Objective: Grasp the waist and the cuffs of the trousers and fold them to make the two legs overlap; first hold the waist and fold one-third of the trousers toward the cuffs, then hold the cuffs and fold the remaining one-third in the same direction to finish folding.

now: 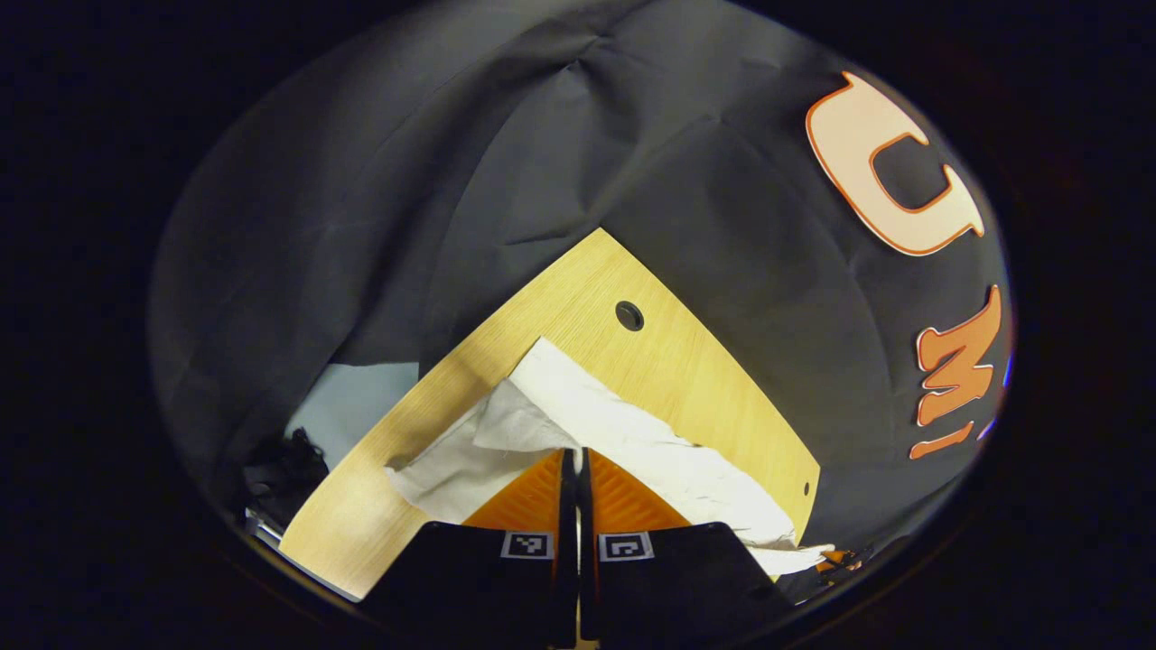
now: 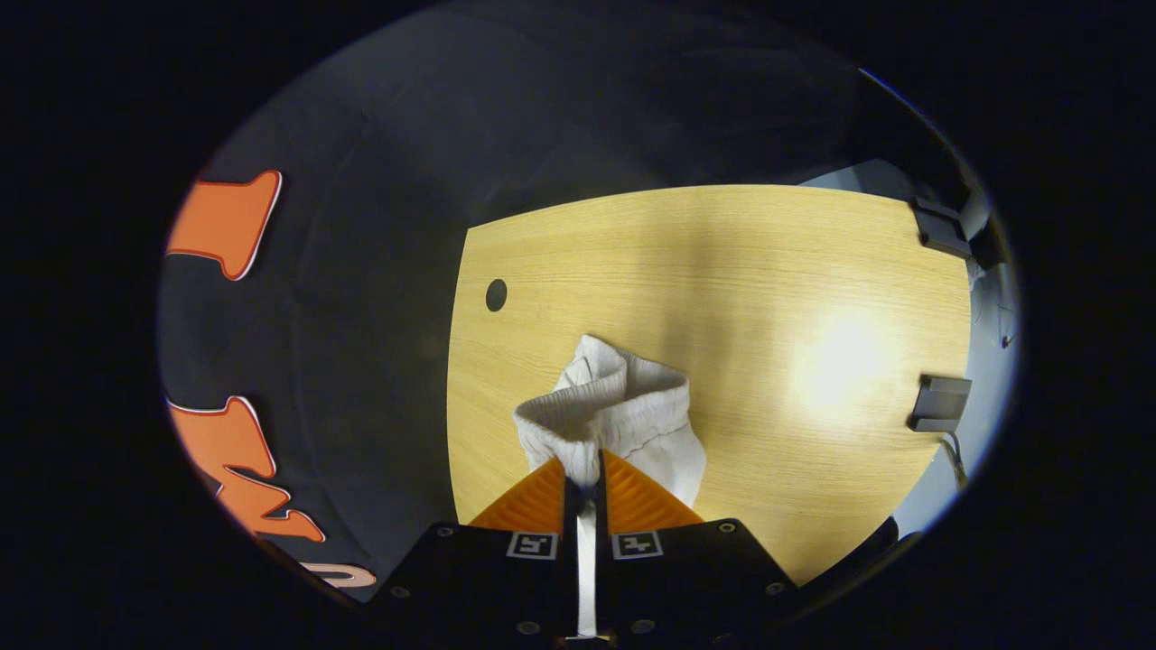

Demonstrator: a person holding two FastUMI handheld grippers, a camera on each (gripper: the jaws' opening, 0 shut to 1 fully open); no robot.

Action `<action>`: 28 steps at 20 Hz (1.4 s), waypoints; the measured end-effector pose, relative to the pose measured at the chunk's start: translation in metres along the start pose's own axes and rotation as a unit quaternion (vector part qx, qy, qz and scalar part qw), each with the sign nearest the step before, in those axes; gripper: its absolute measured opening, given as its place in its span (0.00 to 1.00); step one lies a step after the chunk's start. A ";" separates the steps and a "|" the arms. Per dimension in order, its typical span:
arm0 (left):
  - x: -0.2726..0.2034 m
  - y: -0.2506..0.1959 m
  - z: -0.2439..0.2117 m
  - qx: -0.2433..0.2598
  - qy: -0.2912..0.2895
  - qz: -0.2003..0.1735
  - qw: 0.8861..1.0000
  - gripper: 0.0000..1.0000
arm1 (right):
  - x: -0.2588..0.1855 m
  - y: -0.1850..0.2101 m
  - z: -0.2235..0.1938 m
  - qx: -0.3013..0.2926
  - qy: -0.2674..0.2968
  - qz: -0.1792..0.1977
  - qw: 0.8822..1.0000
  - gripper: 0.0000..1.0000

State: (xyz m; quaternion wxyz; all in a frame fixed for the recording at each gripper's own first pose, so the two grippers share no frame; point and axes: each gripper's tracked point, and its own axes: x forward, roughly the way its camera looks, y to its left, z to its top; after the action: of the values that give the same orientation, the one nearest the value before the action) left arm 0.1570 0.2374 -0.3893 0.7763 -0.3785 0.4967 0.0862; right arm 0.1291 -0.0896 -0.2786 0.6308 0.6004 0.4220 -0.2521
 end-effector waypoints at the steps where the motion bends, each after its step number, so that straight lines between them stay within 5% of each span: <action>1: 0.006 -0.003 0.004 0.002 0.003 0.000 1.000 0.05 | 0.005 0.006 0.001 0.005 0.005 -0.002 1.000 0.07; 7: 0.043 0.005 0.017 0.018 0.013 0.013 1.000 0.05 | 0.041 0.022 0.017 0.037 0.028 0.006 0.999 0.07; 12: 0.069 0.002 0.029 0.021 0.002 0.021 1.000 0.10 | 0.080 0.054 0.023 0.061 0.044 0.063 0.995 0.08; 14: 0.064 -0.019 0.059 0.005 -0.064 -0.004 0.998 0.38 | 0.088 0.067 0.017 0.068 0.051 0.089 0.992 0.08; 16: 0.049 -0.027 0.079 0.025 -0.105 -0.006 0.994 0.66 | 0.089 0.073 0.012 0.050 0.051 0.100 0.992 0.15; 17: 0.044 -0.031 0.074 0.038 -0.098 -0.003 0.994 0.81 | 0.090 0.077 0.010 0.041 0.051 0.108 0.992 0.26; 19: 0.045 -0.041 0.064 0.053 -0.085 -0.003 0.995 0.92 | 0.084 0.082 0.015 0.029 0.039 0.122 0.991 0.35; 20: 0.045 -0.042 0.061 0.057 -0.086 -0.007 0.995 0.98 | 0.082 0.082 0.019 0.025 0.033 0.125 0.991 0.52; 22: 0.037 -0.050 0.056 0.067 -0.086 -0.016 0.994 1.00 | 0.077 0.077 0.025 0.016 0.021 0.122 0.992 0.62; 23: 0.031 -0.055 0.052 0.077 -0.084 -0.017 0.993 0.99 | 0.075 0.070 0.029 0.008 0.014 0.116 0.993 0.77; 24: 0.028 -0.062 0.048 0.088 -0.081 -0.021 0.993 1.00 | 0.073 0.061 0.032 -0.002 0.007 0.104 0.995 0.70; 28: 0.015 -0.078 0.029 0.137 -0.052 -0.028 0.989 0.99 | 0.066 0.027 0.030 -0.037 -0.005 0.061 0.997 0.81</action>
State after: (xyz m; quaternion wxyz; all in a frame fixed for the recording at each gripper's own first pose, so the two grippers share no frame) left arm 0.2247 0.1988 -0.3565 0.8477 -0.2779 0.4516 0.0151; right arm 0.1921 -0.1020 -0.3219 0.6689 0.5998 0.3905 -0.2007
